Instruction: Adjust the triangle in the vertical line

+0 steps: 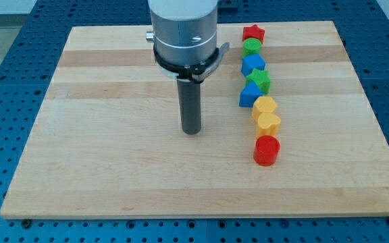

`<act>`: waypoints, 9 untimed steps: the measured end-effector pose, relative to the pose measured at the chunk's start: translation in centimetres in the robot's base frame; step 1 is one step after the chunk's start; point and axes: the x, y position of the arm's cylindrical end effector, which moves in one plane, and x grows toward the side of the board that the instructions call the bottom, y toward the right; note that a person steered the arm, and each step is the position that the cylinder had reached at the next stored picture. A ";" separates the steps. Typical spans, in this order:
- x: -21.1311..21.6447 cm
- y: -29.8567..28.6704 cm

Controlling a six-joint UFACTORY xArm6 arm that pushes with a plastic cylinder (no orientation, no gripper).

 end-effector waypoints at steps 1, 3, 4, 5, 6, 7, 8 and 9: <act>-4.1 0.5; -7.5 2.3; -7.5 4.4; -7.6 7.4; -7.6 7.4; -7.6 7.4; -7.6 7.5; -7.6 7.7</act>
